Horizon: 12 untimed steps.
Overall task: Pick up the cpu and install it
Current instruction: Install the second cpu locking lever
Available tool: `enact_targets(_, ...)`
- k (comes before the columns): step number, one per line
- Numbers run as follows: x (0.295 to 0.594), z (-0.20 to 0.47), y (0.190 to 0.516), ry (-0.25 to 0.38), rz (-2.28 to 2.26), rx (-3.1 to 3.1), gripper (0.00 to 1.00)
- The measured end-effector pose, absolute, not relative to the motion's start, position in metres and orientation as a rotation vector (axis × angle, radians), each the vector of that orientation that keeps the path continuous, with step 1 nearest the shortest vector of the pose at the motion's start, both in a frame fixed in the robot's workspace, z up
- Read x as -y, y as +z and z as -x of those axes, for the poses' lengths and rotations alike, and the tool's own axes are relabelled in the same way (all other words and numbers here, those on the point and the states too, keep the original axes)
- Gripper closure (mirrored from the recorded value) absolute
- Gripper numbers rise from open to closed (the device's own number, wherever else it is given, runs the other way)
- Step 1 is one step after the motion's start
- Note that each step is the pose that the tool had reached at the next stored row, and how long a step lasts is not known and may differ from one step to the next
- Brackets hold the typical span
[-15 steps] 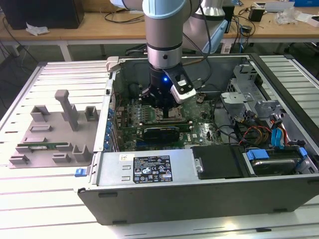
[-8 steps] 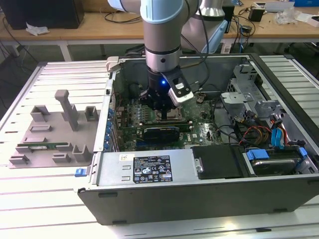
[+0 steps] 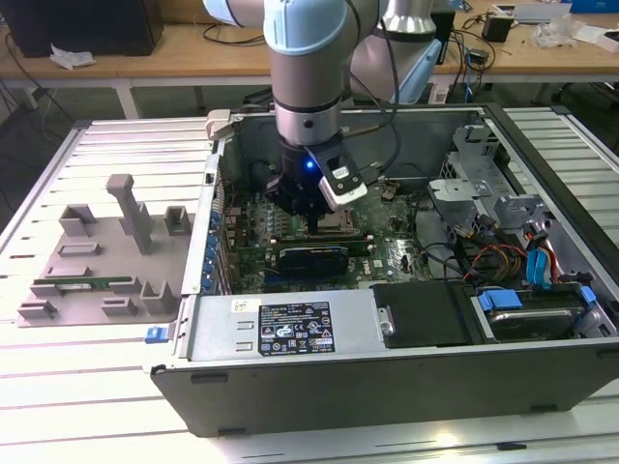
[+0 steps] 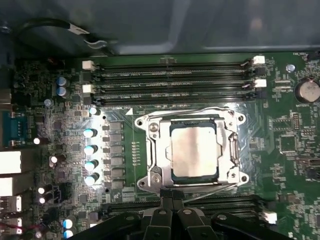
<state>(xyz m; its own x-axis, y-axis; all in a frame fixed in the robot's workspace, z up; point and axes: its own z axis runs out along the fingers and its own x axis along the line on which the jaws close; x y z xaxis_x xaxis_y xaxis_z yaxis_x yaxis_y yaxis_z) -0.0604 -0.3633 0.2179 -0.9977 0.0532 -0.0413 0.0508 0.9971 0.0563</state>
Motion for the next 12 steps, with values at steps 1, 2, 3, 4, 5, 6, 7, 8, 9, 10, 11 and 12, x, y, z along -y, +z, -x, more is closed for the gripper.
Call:
enact_targets(1, 0.365, 0.061, 0.218, 0.092, -0.081, -3.096, 0.89)
enact_targets(2, 0.368, 0.061, 0.218, 0.098, -0.081, -3.096, 0.89)
enact_targets(3, 0.372, 0.062, 0.217, 0.109, -0.081, -3.096, 0.89)
enact_targets(4, 0.38, 0.063, 0.217, 0.137, -0.082, -3.096, 0.89)
enact_targets(5, 0.382, 0.063, 0.217, 0.154, -0.082, -3.095, 0.89)
enact_targets(6, 0.383, 0.064, 0.217, 0.175, -0.083, -3.094, 0.89)
enact_targets(7, 0.385, 0.066, 0.217, 0.208, -0.084, -3.093, 0.89)
enact_targets(8, 0.387, 0.068, 0.216, 0.239, -0.085, -3.091, 0.89)
enact_targets(9, 0.389, 0.069, 0.216, 0.259, -0.085, -3.09, 0.89)
enact_targets(10, 0.39, 0.07, 0.215, 0.267, -0.085, -3.089, 0.89)
enact_targets(11, 0.392, 0.071, 0.214, 0.275, -0.085, -3.089, 0.89)
enact_targets(12, 0.393, 0.072, 0.213, 0.28, -0.085, -3.088, 0.89)
